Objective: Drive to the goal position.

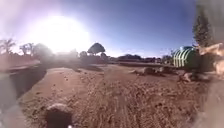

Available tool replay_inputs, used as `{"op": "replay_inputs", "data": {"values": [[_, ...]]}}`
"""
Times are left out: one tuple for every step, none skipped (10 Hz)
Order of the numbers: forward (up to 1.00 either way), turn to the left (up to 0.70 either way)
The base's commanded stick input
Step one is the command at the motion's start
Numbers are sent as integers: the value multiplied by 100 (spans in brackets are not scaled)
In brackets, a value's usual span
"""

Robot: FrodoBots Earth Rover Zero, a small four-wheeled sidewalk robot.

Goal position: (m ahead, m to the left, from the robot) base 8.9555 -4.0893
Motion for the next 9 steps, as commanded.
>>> {"op": "replay_inputs", "data": {"values": [[50, 0], [50, 0], [50, 0], [50, 0], [50, 0], [50, 0], [50, 0], [50, 0], [50, 0]]}}
